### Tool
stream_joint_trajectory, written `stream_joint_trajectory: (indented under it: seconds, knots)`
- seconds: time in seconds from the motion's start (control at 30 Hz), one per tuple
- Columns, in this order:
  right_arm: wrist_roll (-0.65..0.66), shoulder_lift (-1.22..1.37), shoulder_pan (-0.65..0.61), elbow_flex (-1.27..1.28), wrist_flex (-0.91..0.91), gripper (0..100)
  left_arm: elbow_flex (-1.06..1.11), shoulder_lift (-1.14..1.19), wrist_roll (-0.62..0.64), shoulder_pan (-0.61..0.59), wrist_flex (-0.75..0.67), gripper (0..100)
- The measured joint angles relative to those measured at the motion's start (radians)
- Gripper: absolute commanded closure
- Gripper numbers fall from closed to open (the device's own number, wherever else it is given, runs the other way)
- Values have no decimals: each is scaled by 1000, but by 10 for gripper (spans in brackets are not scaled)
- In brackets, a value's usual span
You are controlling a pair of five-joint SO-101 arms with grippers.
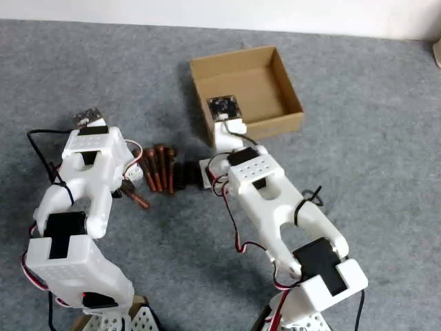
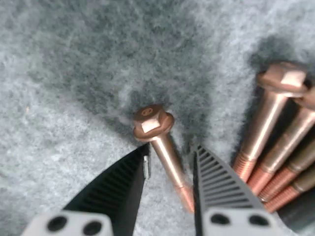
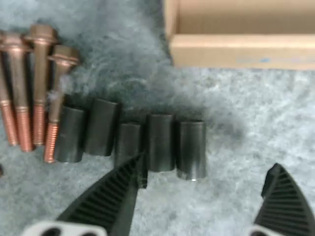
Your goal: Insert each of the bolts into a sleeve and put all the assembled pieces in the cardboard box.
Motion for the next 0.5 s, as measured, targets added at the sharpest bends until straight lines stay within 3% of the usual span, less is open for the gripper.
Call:
stream_joint_trajectory:
  seconds: [0.5]
  knots:
    - [-2, 2, 9, 18, -29, 659, 0, 0, 0, 0, 0, 852]
